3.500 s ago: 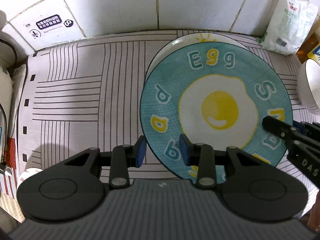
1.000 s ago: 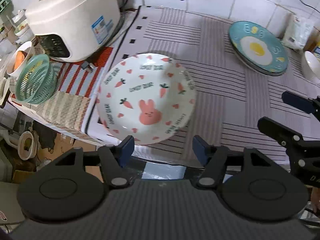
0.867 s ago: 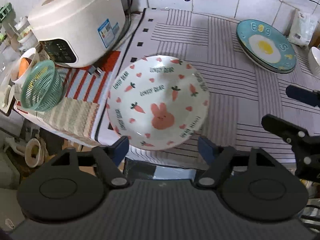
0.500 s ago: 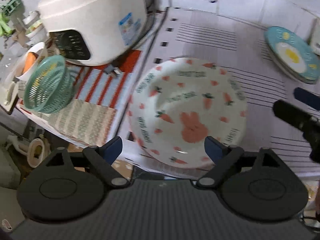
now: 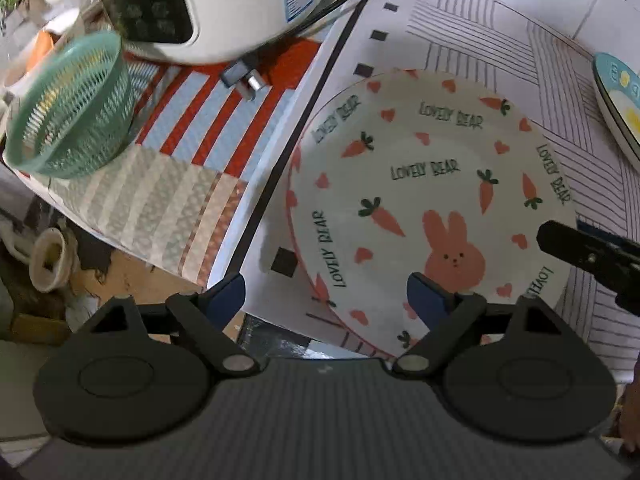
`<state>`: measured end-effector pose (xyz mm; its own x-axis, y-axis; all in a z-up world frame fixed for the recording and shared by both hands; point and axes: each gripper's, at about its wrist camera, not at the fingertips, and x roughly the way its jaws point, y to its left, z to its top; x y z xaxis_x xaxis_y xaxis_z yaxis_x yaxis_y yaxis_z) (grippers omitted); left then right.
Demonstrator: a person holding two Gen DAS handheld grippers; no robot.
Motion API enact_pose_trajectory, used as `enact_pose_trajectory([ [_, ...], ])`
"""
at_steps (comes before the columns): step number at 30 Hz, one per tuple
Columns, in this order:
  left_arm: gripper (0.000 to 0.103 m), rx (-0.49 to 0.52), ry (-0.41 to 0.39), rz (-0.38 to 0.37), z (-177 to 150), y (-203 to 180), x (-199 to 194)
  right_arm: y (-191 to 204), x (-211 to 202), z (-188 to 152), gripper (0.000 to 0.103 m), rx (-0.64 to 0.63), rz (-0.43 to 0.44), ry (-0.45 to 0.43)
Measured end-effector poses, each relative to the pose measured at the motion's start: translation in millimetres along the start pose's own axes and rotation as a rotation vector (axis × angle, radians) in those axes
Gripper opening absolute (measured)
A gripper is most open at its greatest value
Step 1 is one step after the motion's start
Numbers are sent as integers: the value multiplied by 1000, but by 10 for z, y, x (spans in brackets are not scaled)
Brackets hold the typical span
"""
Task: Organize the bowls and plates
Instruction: 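Move both tools to the bunny plate rim and close them, then lift the bunny plate with both tools and carry it over the plate stack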
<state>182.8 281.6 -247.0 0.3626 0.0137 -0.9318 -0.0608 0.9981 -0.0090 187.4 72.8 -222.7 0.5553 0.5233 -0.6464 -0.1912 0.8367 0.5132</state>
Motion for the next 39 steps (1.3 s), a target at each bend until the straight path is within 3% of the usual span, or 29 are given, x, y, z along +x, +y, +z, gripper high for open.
enact_pose_trajectory([
  [3,73,0,10,-7,-3,54,65,-5,59,5,59,20,-1,19],
  [6,52,-24,-9,-62,10,116,62,-32,83,33,44,45,7,32],
  [7,45,-27,-17,-71,12,125,58,-35,102,42,32,46,3,38],
  [8,38,-22,-24,-79,16,125,55,-30,115,51,27,46,-8,46],
  [10,31,-12,-28,-102,28,112,49,-27,124,48,14,49,-43,55],
  [17,32,-35,-34,-96,27,106,64,-100,190,5,14,112,-13,52],
  [22,33,57,-13,-71,65,-21,-13,-85,184,15,15,115,-23,59],
  [25,33,106,-51,-73,65,-126,-130,-113,98,-14,17,110,-30,64],
  [29,33,137,-112,-108,92,-302,-328,-169,-123,-79,20,99,-30,68],
  [39,33,297,-189,-191,236,-968,-623,-325,-884,-167,22,128,-102,-78],
])
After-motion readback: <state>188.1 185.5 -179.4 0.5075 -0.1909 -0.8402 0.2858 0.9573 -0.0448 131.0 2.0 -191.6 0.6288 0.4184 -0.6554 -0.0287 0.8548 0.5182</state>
